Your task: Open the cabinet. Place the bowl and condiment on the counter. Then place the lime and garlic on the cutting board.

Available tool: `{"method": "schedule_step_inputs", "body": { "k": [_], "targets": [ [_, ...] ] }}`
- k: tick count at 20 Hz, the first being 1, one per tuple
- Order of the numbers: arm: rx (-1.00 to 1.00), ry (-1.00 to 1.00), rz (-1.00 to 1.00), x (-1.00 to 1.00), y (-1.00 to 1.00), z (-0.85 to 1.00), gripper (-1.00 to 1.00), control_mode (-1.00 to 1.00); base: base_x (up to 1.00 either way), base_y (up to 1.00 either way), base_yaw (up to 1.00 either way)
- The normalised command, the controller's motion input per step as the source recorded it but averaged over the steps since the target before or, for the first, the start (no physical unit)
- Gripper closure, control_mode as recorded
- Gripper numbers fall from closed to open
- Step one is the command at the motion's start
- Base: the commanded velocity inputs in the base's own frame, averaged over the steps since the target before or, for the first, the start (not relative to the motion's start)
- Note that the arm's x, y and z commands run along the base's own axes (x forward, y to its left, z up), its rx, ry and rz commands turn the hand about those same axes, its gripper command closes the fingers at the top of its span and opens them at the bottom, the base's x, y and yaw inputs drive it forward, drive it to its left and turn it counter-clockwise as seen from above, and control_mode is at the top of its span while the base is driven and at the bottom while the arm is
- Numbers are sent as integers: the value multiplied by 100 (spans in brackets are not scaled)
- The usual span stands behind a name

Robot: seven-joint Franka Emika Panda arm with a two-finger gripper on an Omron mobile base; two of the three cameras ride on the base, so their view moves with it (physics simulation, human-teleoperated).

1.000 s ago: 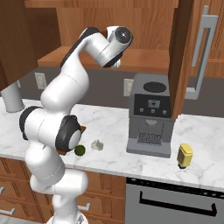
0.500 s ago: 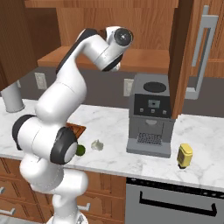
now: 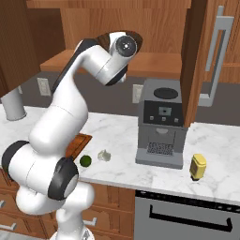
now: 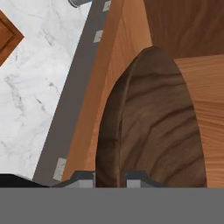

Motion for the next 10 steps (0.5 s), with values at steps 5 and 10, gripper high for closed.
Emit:
{"method": "schedule_step_inputs", "body": {
  "k": [5, 10],
  "targets": [
    [0, 0, -4, -53, 0, 0, 100, -100, 0, 0, 0],
    [0, 0, -3, -52, 0, 0, 100, -100, 0, 0, 0]
  ]
}}
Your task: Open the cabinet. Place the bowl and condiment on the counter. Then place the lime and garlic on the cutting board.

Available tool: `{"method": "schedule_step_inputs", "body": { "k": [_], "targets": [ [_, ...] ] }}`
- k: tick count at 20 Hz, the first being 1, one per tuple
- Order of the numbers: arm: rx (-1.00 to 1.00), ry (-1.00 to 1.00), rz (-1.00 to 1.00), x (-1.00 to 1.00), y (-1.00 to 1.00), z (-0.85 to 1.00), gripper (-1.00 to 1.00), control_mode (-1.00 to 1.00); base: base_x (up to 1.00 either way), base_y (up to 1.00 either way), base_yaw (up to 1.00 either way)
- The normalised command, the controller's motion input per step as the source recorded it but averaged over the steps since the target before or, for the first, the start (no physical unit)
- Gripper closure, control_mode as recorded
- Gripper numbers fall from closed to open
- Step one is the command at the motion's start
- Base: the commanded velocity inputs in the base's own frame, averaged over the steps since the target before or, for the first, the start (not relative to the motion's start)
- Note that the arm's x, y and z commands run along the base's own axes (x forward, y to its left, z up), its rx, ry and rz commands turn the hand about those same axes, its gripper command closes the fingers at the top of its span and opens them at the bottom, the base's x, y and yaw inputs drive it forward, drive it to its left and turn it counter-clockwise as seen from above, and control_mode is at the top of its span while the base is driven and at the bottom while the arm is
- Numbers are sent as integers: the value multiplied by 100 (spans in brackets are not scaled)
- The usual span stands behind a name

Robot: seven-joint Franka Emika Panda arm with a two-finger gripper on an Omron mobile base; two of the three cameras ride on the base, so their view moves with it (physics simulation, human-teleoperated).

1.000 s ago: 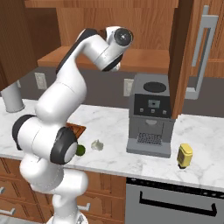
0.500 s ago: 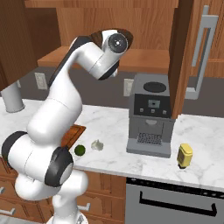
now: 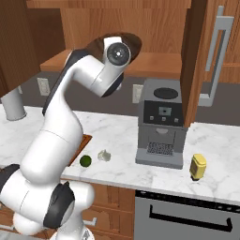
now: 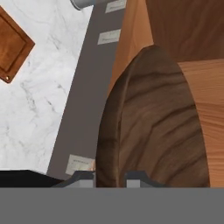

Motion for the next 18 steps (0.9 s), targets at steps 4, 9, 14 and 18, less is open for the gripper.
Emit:
{"method": "schedule_step_inputs", "body": {
  "k": [4, 9, 14, 18],
  "targets": [
    [1, 0, -3, -50, 0, 0, 100, -100, 0, 0, 0],
    [0, 0, -2, -48, 0, 0, 100, -100, 0, 0, 0],
    [0, 0, -3, -53, 0, -3, 100, -100, 0, 0, 0],
    [0, 0, -4, -58, 0, -8, 100, -100, 0, 0, 0]
  ]
}}
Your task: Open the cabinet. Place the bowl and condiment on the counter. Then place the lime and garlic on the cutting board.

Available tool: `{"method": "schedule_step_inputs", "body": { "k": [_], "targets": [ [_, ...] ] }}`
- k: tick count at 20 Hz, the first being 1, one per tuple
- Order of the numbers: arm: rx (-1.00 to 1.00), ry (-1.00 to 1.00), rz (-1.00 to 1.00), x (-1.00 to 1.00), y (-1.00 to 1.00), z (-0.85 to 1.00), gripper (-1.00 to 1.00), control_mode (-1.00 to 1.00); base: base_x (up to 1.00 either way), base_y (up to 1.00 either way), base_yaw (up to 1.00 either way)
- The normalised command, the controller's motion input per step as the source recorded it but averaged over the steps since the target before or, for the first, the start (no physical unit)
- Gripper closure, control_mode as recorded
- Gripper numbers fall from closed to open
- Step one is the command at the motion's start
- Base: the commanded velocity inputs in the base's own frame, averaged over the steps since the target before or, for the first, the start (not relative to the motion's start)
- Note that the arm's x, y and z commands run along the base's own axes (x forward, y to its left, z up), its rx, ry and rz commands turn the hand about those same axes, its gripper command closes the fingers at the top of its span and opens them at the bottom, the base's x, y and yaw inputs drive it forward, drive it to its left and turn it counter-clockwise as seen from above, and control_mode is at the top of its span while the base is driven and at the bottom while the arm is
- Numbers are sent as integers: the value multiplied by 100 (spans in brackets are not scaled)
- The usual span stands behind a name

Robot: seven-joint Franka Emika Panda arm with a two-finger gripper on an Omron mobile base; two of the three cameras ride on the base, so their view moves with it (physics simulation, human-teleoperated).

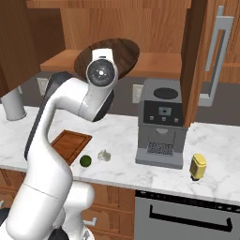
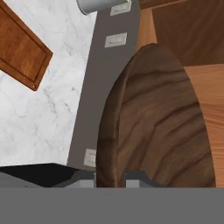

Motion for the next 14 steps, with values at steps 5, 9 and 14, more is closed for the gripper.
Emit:
{"method": "schedule_step_inputs", "body": {
  "k": [5, 9, 14],
  "targets": [
    [0, 0, -5, -62, -2, -10, 100, -100, 0, 0, 0],
    [0, 0, -5, -59, -1, -13, 100, -100, 0, 0, 0],
    [0, 0, -4, -51, -5, -18, 100, -100, 0, 0, 0]
  ]
}}
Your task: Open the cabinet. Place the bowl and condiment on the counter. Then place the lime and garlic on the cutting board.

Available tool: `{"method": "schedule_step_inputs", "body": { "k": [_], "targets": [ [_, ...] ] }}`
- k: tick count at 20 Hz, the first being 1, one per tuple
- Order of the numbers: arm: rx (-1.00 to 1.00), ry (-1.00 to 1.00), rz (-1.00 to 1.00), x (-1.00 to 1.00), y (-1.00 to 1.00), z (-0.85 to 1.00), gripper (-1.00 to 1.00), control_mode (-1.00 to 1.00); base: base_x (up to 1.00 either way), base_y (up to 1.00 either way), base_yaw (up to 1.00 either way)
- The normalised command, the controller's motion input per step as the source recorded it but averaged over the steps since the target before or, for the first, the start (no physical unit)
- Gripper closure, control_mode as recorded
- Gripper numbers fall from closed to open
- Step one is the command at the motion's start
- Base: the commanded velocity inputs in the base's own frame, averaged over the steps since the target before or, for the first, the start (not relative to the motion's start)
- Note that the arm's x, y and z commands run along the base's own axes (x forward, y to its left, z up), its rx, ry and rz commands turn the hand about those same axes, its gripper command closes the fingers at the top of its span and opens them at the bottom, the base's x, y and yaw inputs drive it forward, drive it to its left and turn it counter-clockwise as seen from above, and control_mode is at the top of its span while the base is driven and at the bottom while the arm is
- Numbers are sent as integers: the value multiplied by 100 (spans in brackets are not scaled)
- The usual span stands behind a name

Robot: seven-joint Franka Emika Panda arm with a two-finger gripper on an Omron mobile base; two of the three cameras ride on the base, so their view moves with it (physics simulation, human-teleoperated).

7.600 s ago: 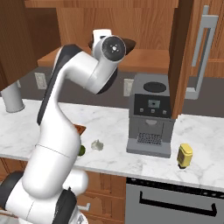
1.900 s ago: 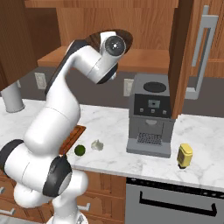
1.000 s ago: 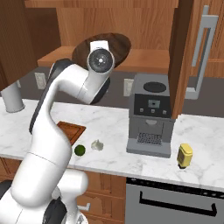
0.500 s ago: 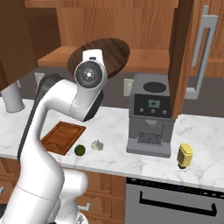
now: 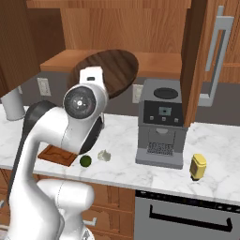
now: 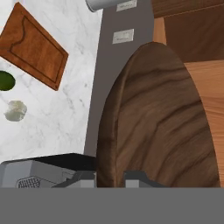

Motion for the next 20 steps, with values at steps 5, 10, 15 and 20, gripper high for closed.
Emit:
{"method": "schedule_step_inputs", "body": {
  "k": [5, 10, 15, 20],
  "targets": [
    [0, -2, -2, -31, -13, -23, 100, -100, 0, 0, 0],
    [0, -1, -2, -30, -14, -13, 100, -100, 0, 0, 0],
    [0, 0, -1, -30, -12, -16, 100, -100, 0, 0, 0],
    [0, 0, -1, -24, -15, -20, 100, -100, 0, 0, 0]
  ]
}}
